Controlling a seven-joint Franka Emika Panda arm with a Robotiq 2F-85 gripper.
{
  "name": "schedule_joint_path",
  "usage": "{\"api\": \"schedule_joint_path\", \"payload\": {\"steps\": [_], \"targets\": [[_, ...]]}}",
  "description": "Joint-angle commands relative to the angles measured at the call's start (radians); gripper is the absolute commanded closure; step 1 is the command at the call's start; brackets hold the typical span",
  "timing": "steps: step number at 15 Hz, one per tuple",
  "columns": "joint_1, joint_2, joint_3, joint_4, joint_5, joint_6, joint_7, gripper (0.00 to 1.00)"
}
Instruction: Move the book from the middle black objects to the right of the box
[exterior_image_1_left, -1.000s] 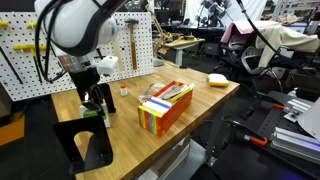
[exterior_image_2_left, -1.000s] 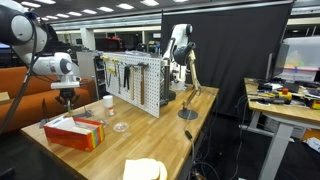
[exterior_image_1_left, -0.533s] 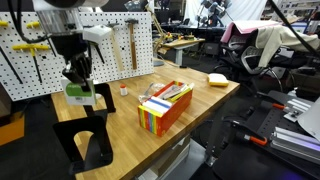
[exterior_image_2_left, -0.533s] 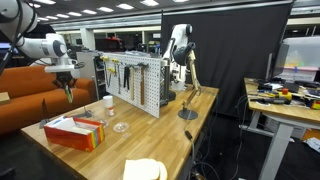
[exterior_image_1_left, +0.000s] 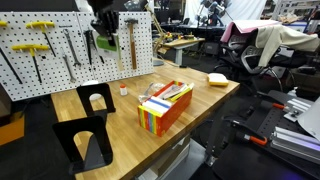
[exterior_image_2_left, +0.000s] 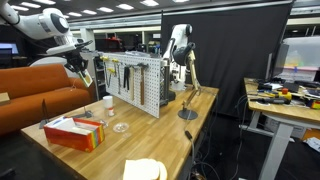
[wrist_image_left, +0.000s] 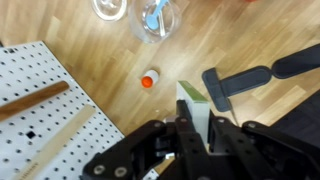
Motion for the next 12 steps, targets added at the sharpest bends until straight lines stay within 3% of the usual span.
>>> {"api": "schedule_joint_path", "payload": {"steps": [1,7,8,12], "targets": [[-0.038,-0.14,-0.022,-0.165,-0.056,0.016,0.16,0.96],[-0.152,-0.345,-0.025,-0.428,-0.023,-0.017,0.36,0.96],[-0.156,-0.274,-0.01,-0.347,-0.041,-0.025,0.315,0.86],[-0.174,-0.335,0.001,-0.418,-0.038,-0.023,0.355,0.86]]}}
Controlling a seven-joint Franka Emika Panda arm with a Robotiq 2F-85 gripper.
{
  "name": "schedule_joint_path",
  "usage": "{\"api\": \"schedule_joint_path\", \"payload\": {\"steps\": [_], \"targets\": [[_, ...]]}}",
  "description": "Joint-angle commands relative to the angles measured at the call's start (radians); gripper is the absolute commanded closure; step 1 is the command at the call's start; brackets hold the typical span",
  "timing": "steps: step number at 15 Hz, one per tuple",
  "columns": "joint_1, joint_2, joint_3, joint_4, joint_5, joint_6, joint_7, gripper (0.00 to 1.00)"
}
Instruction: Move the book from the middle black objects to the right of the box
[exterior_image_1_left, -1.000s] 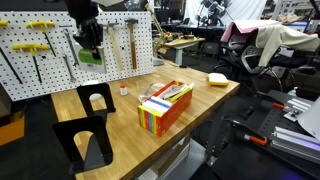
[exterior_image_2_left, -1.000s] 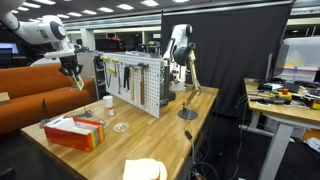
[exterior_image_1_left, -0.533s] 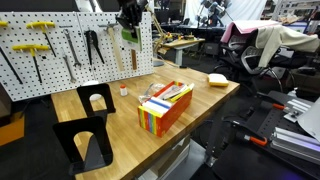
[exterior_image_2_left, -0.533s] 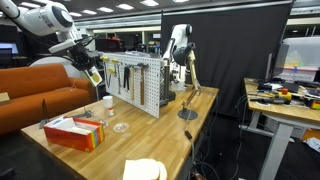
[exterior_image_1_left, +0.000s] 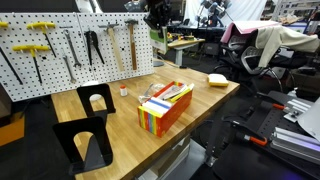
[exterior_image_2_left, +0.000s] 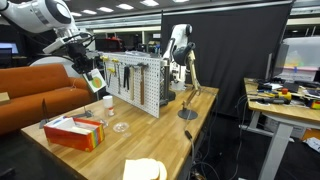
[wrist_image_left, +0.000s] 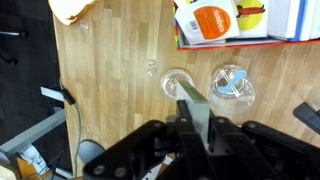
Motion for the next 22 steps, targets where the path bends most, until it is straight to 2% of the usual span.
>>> {"api": "schedule_joint_path", "payload": {"steps": [1,3,4,6,9,16,22], "targets": [[-0.035,0.001,0.038,0.002,-0.003,-0.003,0.005,0.86],[-0.035,0.002,0.038,0.002,-0.003,-0.003,0.006,0.86],[-0.035,0.002,0.038,0.002,-0.003,-0.003,0.006,0.96],[-0.051,0.008,0.035,0.002,0.038,0.002,-0.006,0.96],[-0.092,0.015,0.011,-0.031,0.037,0.017,0.025,0.96],[-0.191,0.039,-0.051,-0.193,0.052,0.061,0.102,0.96],[-0.184,0.073,-0.052,-0.258,0.02,0.113,0.164,0.96]]}}
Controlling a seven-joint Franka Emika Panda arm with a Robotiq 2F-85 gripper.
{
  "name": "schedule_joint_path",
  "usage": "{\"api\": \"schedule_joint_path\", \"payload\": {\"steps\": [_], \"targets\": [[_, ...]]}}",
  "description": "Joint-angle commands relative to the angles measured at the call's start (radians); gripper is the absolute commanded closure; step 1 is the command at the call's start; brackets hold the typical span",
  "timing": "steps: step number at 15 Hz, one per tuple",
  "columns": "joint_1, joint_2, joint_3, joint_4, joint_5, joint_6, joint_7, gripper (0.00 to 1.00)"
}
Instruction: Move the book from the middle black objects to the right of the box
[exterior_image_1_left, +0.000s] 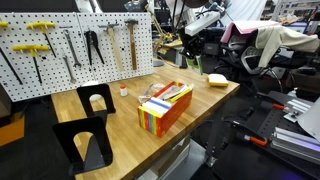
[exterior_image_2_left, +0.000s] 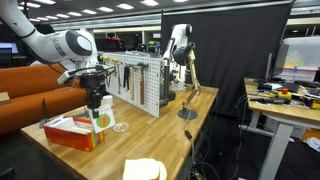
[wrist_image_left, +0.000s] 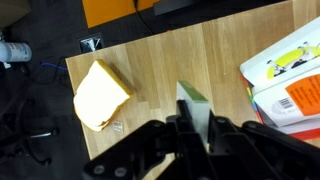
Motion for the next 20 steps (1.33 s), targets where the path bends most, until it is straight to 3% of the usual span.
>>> {"api": "schedule_joint_path", "payload": {"steps": [1,20], "targets": [[0.002,0.006,0.006,-0.025,-0.003,0.054,0.023,0.96],[0.006,0.124,-0.03,-0.106,0.104,0.363,-0.026,0.96]]}}
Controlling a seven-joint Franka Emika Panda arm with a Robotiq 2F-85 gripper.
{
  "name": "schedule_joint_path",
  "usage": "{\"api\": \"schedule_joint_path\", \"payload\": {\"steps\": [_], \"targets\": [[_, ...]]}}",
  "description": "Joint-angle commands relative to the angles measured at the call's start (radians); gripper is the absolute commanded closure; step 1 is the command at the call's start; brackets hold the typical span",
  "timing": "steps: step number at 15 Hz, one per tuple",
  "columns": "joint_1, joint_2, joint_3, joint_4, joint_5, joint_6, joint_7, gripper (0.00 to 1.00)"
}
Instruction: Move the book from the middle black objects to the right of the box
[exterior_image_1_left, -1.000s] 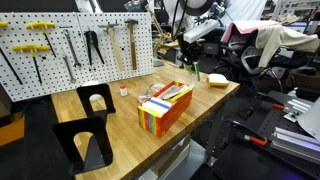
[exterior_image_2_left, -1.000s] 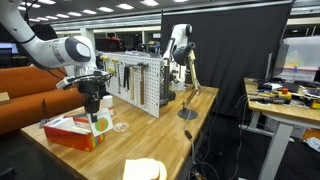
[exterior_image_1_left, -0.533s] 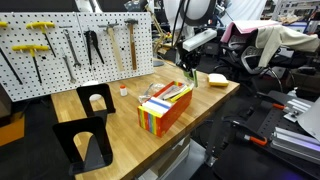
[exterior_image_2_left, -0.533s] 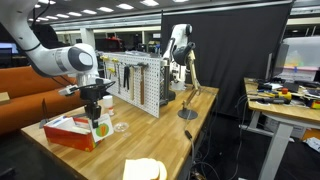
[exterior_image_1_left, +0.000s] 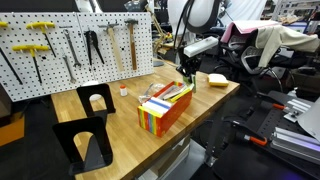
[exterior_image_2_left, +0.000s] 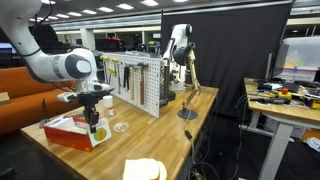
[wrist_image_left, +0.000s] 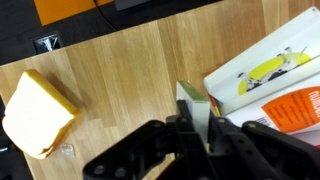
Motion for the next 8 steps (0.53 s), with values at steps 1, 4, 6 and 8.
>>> {"api": "schedule_joint_path", "payload": {"steps": [1,4,6,8], "targets": [[0.003,-0.005,-0.023,-0.034,0.019,0.062,-0.025,0.96],[0.011,-0.009,-0.038,-0.047,0.004,0.074,-0.018,0.96],[0.013,-0.004,-0.041,-0.052,0.005,0.08,-0.018,0.96],[0.014,-0.002,-0.04,-0.057,0.008,0.089,-0.018,0.96]]}}
